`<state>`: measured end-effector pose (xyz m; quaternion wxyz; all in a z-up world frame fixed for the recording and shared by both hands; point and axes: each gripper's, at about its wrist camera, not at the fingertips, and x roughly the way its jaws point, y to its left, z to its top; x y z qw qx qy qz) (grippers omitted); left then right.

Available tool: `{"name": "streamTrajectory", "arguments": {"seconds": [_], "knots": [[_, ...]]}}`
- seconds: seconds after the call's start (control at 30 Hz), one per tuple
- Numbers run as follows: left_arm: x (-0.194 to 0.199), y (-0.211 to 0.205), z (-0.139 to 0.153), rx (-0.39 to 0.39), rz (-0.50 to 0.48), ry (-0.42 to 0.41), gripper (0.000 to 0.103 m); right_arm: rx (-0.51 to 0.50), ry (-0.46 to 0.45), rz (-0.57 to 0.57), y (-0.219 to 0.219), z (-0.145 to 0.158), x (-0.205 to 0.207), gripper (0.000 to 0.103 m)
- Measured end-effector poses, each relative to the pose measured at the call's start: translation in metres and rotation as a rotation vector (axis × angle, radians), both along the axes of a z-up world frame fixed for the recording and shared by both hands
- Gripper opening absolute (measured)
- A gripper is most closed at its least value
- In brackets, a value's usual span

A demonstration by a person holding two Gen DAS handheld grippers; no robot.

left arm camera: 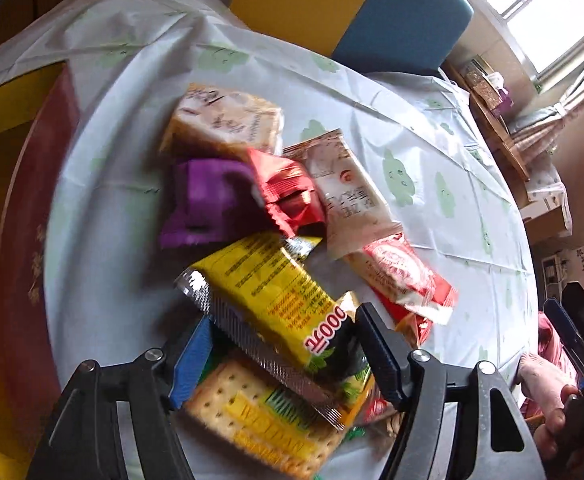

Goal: Organize snacks
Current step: 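Reach the left gripper into the snack pile and grasp the yellow chip bag, then lift the chip bag with the left gripper while the right grasps the white packet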

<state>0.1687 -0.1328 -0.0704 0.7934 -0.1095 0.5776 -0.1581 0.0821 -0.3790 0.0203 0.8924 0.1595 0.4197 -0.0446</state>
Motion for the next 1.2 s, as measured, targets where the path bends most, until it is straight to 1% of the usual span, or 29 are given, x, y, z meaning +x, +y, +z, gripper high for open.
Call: {"name": "streamTrajectory", "arguments": {"seconds": [0.07,0.17,0.23,0.3,0.37,0.43,0.6,0.7,0.77,0.87,0.9,0.93,0.97,1.03,1.13,1.2], "knots": [[0.004,-0.013,0.002,0.026,-0.044,-0.031,0.058,-0.005,0.008,-0.005,-0.001,-0.001,0.000,0.103],[0.010,-0.028,0.006,0.061,-0.119,-0.064,0.047,-0.012,0.025,-0.013,-0.002,-0.004,0.002,0.103],[0.008,-0.030,0.008,0.056,-0.149,-0.085,0.044,-0.016,0.048,-0.014,-0.003,-0.008,0.003,0.103],[0.004,-0.025,0.010,0.035,-0.159,-0.098,0.041,-0.016,0.062,-0.002,-0.002,-0.011,0.005,0.103],[-0.002,-0.016,0.014,0.019,-0.165,-0.124,0.037,-0.036,0.080,0.014,0.002,-0.014,0.007,0.103],[-0.012,0.000,0.022,0.004,-0.170,-0.155,0.036,-0.047,0.092,0.027,0.005,-0.016,0.008,0.103],[-0.039,0.023,0.044,0.016,-0.211,-0.247,0.036,-0.059,0.127,0.044,0.009,-0.022,0.010,0.102],[-0.053,0.036,0.053,0.020,-0.207,-0.282,0.036,-0.061,0.149,0.051,0.011,-0.026,0.012,0.095],[-0.059,0.044,0.056,0.005,-0.199,-0.295,0.036,-0.061,0.163,0.061,0.014,-0.028,0.013,0.084],[-0.068,0.055,0.060,-0.025,-0.179,-0.299,0.036,-0.077,0.189,0.082,0.020,-0.033,0.015,0.074],[-0.071,0.058,0.062,-0.030,-0.175,-0.304,0.036,-0.076,0.197,0.094,0.022,-0.034,0.016,0.072],[-0.074,0.060,0.063,-0.029,-0.170,-0.312,0.036,-0.073,0.203,0.107,0.025,-0.035,0.017,0.067],[-0.078,0.065,0.065,-0.029,-0.168,-0.320,0.036,-0.071,0.211,0.124,0.029,-0.037,0.018,0.065],[-0.081,0.068,0.066,-0.031,-0.162,-0.327,0.036,-0.057,0.227,0.160,0.039,-0.040,0.021,0.065],[-0.086,0.075,0.066,-0.038,-0.150,-0.334,0.036,0.005,0.241,0.210,0.057,-0.044,0.034,0.065],[-0.089,0.081,0.067,-0.045,-0.144,-0.336,0.036,0.000,0.231,0.244,0.072,-0.043,0.046,0.065]]}}
